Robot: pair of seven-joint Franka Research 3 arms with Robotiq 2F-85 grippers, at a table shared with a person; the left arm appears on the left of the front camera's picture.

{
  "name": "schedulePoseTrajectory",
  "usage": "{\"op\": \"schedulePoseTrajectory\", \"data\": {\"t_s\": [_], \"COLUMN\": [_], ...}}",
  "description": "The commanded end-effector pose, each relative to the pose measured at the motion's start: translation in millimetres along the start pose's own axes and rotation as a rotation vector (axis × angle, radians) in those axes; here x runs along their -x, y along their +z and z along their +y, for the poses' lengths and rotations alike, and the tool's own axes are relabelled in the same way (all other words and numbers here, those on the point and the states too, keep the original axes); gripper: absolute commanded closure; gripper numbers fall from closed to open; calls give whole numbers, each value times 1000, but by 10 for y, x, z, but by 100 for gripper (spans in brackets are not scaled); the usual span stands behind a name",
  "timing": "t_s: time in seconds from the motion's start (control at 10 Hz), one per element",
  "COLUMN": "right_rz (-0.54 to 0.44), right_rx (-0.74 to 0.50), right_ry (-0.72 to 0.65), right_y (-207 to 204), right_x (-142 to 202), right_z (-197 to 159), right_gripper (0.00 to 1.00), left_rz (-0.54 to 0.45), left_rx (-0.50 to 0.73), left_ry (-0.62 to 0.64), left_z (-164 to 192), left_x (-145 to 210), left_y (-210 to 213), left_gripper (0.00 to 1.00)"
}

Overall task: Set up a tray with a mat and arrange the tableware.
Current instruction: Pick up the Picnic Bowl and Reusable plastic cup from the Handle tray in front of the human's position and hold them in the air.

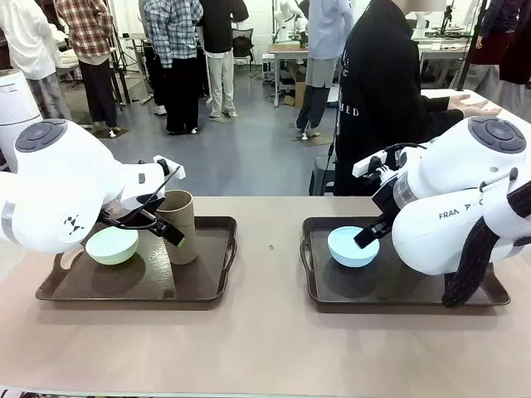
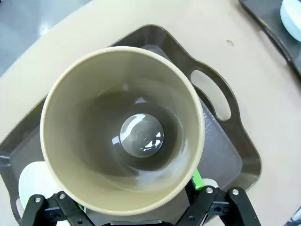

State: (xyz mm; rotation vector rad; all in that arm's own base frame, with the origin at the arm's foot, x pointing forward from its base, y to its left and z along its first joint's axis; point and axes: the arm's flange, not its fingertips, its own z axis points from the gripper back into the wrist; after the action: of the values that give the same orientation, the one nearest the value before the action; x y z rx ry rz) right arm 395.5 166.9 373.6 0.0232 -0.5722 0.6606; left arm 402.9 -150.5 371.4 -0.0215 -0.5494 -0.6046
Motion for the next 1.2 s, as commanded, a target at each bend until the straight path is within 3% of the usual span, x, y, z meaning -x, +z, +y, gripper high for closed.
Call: {"op": "schedulePoseTrajectory", "data": {"t_s": [0.0,1.1], "right_rz": [0,0], "right_rx": [0,0], "right_ry": [0,0], "right_y": [0,0], "right_x": [0,0], "right_z": [0,0], "right_gripper": [0,0], "left_rz": [0,0], "left_rx": [0,0], "left_ry": [0,0], "left_z": [-1,-1], "left_x": [0,0], "left_y": [0,0], "left_gripper": [0,0]}}
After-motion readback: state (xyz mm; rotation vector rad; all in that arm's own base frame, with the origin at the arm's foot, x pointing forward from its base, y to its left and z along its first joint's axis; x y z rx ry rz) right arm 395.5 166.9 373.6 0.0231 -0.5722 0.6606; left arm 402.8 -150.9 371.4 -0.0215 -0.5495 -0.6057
